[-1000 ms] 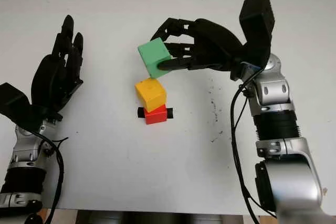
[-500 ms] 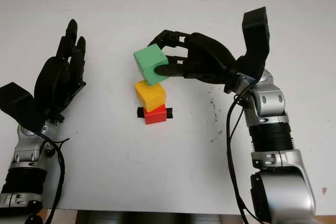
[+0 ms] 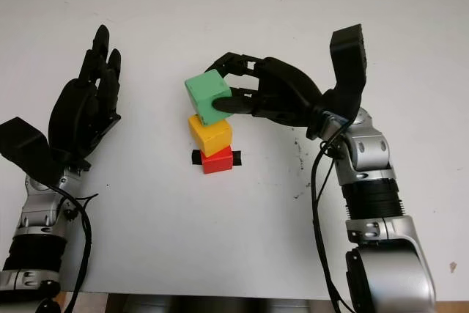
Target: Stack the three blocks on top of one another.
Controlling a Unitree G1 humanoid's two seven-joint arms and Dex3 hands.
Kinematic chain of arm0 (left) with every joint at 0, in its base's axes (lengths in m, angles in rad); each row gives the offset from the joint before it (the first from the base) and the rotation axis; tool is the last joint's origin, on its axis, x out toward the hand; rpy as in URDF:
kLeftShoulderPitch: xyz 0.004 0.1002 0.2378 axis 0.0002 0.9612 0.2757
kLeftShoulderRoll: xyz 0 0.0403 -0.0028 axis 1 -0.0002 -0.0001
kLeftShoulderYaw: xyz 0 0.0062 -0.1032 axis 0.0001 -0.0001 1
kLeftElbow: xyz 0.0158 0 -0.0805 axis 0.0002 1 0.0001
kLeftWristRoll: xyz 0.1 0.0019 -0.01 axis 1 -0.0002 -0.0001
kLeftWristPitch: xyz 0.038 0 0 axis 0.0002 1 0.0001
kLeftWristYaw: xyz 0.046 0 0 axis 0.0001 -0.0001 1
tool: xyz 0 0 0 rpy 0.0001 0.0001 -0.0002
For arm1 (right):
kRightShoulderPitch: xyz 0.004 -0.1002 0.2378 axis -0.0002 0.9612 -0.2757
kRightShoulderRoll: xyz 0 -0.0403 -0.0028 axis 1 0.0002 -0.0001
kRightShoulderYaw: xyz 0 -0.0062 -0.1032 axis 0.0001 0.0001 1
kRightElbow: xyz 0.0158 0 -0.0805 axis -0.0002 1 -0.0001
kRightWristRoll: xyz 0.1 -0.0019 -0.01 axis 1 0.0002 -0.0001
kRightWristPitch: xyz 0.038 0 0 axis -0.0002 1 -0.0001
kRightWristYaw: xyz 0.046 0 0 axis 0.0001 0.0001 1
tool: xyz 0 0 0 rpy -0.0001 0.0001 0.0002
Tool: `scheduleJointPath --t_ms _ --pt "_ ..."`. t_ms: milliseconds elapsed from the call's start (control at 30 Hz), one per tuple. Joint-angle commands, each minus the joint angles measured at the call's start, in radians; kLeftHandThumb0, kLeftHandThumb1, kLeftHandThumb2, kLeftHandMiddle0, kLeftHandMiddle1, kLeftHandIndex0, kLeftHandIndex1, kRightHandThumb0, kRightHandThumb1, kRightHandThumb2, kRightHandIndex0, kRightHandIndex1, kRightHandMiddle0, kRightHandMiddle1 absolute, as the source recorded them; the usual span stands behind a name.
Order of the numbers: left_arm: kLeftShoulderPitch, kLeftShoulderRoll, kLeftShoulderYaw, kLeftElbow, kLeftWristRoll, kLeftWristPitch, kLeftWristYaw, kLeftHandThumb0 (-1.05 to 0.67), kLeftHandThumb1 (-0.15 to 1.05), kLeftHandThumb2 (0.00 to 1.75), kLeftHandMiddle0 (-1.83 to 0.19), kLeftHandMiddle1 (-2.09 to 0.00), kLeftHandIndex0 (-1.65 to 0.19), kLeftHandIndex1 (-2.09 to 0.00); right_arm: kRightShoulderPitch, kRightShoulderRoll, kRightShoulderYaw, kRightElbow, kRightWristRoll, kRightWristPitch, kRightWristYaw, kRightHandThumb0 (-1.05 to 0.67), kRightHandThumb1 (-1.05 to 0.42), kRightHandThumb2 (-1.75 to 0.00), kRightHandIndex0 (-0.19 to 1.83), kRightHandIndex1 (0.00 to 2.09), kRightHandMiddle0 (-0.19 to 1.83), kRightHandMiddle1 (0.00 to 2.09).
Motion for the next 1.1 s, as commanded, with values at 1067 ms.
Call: scheduleJointPath --t_ms 1067 --pt "0.013 0.005 0.001 0.001 -0.003 -0.001 -0.001 -0.7 1.05 0.7 0.19 0.0 0.19 0.0 0.049 -0.019 0.017 -0.036 -0.013 0.006 0.066 -0.5 -0.95 -0.05 0.38 0.01 0.46 1.58"
